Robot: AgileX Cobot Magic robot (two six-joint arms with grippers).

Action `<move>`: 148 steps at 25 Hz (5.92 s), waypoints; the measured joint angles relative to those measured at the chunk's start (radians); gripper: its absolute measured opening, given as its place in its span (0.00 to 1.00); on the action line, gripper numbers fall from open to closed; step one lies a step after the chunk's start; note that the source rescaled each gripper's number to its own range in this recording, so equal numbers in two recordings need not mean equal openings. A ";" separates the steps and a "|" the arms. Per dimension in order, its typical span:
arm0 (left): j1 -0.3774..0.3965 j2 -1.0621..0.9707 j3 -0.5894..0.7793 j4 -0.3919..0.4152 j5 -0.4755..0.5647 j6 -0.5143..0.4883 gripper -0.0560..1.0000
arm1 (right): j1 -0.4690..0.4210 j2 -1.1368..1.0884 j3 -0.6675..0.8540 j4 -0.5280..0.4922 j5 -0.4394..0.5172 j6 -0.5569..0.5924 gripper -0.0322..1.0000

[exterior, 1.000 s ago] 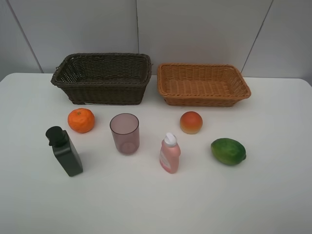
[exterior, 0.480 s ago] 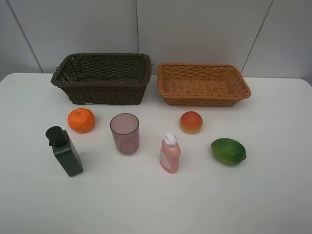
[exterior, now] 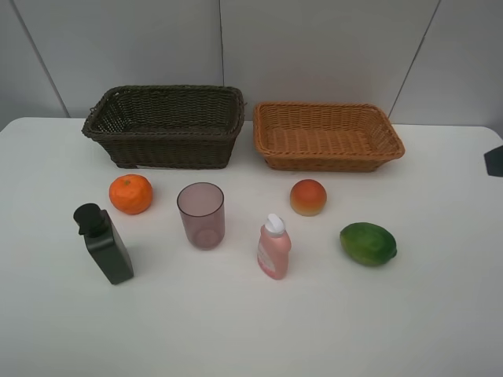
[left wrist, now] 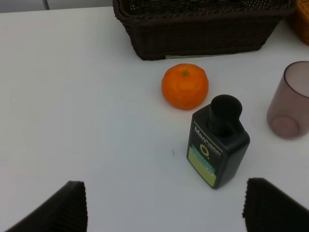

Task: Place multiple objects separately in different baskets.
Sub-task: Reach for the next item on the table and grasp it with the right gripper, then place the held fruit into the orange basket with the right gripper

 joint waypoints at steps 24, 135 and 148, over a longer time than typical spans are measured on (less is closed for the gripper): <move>0.000 0.000 0.000 0.000 0.000 0.000 0.86 | 0.532 0.817 -0.556 -0.173 0.030 0.505 0.95; 0.000 0.000 0.000 0.000 -0.001 0.000 0.86 | 0.532 1.393 -0.651 -0.426 -0.140 0.612 0.52; 0.000 0.000 0.000 0.000 -0.001 0.000 0.86 | 0.532 1.285 -0.651 -0.426 0.021 0.612 0.52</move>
